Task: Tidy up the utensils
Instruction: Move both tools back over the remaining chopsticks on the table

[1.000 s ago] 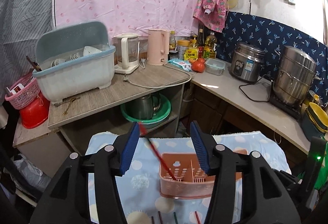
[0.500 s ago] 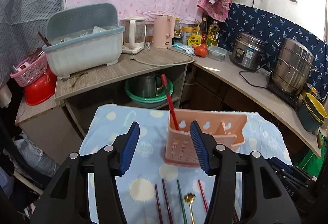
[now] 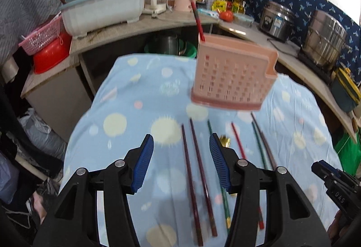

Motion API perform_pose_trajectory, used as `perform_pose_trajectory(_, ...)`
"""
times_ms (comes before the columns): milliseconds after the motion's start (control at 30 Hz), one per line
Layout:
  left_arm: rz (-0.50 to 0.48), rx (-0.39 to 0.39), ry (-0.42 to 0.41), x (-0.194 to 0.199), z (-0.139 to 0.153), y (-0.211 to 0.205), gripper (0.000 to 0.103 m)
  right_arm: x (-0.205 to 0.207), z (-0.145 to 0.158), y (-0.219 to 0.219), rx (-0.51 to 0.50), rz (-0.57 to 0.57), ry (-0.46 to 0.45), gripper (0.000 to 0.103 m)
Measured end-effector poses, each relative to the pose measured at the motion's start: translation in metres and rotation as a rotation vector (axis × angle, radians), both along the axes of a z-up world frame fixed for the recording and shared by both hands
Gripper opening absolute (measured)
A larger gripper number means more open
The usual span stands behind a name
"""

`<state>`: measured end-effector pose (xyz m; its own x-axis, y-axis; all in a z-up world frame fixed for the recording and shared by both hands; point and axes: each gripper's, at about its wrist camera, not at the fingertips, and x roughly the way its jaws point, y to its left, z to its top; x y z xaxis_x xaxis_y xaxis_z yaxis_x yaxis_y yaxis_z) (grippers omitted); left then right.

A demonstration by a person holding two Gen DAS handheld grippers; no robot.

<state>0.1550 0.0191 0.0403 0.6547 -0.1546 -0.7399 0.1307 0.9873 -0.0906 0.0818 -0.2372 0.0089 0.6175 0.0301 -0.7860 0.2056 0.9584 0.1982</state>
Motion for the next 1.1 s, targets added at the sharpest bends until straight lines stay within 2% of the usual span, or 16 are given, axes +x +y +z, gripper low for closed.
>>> perform_pose_trajectory(167, -0.024, 0.032, 0.065, -0.029, -0.033, -0.001, 0.049, -0.026, -0.024, 0.002, 0.003, 0.004, 0.053, 0.024)
perform_pose_trajectory(367, -0.052, 0.031, 0.123, -0.06, -0.062, -0.003, 0.049, -0.051, -0.055, 0.011, 0.011, 0.017, 0.118, 0.024)
perform_pose_trajectory(533, -0.068, 0.034, 0.164, -0.079, -0.085, -0.005, 0.049, -0.057, -0.065, 0.02, -0.01, 0.031, 0.13, 0.024)
perform_pose_trajectory(900, -0.068, 0.033, 0.179, -0.082, -0.1, -0.006, 0.048, -0.055, -0.073, 0.027, -0.015, 0.051, 0.136, 0.024)
perform_pose_trajectory(1100, -0.086, 0.077, 0.163, -0.085, -0.106, -0.012, 0.046, -0.055, -0.074, 0.03, -0.043, 0.054, 0.131, 0.021)
